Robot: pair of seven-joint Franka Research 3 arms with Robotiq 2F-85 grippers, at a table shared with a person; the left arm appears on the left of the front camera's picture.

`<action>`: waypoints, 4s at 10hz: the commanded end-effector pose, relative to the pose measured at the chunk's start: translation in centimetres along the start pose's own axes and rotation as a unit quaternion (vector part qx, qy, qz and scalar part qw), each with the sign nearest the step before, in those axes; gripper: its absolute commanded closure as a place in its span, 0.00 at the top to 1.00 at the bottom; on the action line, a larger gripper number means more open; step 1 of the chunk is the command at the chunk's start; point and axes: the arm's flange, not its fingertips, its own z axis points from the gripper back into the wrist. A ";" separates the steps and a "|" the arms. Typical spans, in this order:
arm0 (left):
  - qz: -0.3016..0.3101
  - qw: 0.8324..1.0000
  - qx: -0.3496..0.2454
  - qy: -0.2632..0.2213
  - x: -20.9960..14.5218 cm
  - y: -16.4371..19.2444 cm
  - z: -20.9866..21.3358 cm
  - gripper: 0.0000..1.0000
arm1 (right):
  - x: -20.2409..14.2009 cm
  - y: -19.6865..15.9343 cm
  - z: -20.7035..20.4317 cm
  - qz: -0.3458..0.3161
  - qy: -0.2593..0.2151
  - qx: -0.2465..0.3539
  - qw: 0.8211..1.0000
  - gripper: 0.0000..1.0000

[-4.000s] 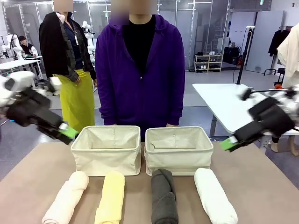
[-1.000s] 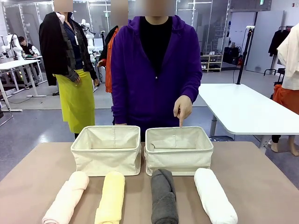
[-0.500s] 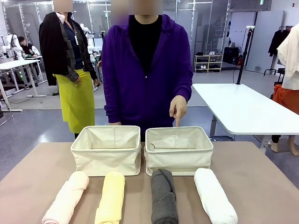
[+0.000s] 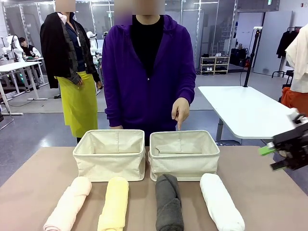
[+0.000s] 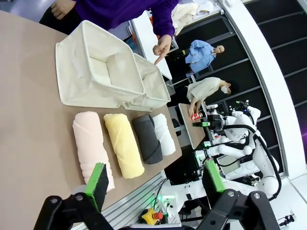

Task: Divide the towels into two baskets.
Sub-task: Pick up one hotel-folded towel and place it in the Fabric basket indicated by the person.

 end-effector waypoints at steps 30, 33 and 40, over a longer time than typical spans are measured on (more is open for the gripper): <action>-0.010 1.000 -0.010 -0.003 0.0 0.0 0.3 1.00 | -0.6 16.0 -13.0 0.345 0.279 -0.289 0.848 0.36; -0.010 1.000 -0.010 -0.003 0.0 0.0 0.3 1.00 | -1.9 16.9 -12.2 0.321 0.271 -0.299 0.857 0.36; -0.010 1.000 -0.010 -0.003 0.0 0.0 0.3 1.00 | 6.7 21.7 -14.8 0.539 0.347 -0.257 0.724 0.37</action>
